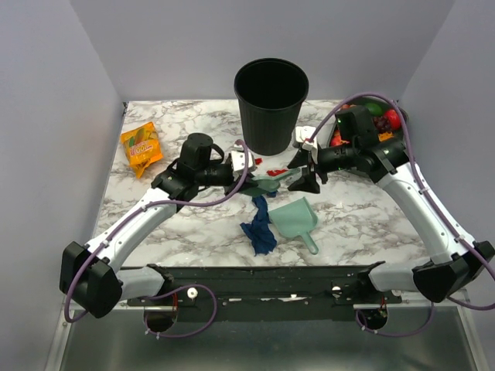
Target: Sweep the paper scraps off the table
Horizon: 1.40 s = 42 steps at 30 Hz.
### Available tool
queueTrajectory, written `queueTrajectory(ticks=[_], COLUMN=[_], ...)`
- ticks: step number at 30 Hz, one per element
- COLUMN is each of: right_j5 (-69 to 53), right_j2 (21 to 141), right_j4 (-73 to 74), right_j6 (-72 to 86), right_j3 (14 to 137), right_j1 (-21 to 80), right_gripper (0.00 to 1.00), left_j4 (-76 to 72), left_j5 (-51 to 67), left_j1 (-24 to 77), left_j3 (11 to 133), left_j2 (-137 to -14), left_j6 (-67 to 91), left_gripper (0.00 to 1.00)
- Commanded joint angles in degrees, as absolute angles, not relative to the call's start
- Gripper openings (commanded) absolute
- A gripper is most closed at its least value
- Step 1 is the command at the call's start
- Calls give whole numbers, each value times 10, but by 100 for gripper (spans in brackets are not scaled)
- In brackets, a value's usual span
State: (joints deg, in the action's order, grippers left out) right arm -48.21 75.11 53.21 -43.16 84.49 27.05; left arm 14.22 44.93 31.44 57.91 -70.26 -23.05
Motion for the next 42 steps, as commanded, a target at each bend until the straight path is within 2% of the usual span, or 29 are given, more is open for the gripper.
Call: queueTrajectory(ticks=[1,6,13,16,20,23,33,42], right_j5=[-520,-492,-484,-469,-519,-519,-588,-595], right_j2=[780,786,801,788,800,805,854,862], right_j4=[565,500,507,484,482,519,656,622], right_j6=[-443,-403,-410,-379,-337,-376,-455,-426], right_j3=[864,859,867,861,918,946,996,980], right_j1=[272,271,271,266,232,229,224,224], right_gripper=[68,66,62,67,78,81,76,72], left_j4=[28,22,10,28,45,55,28,6], left_j5=[481,487,477,478,479,484,495,497], left_j1=[311,312,311,309,305,301,288,289], left_j3=[565,559,562,562,562,570,567,572], left_j2=[-686,-686,-671,-667,-664,-660,-647,-649], left_j6=[-151,-157,-130,-140,-148,-149,-107,-84], left_gripper=[0,0,0,0,0,0,0,0])
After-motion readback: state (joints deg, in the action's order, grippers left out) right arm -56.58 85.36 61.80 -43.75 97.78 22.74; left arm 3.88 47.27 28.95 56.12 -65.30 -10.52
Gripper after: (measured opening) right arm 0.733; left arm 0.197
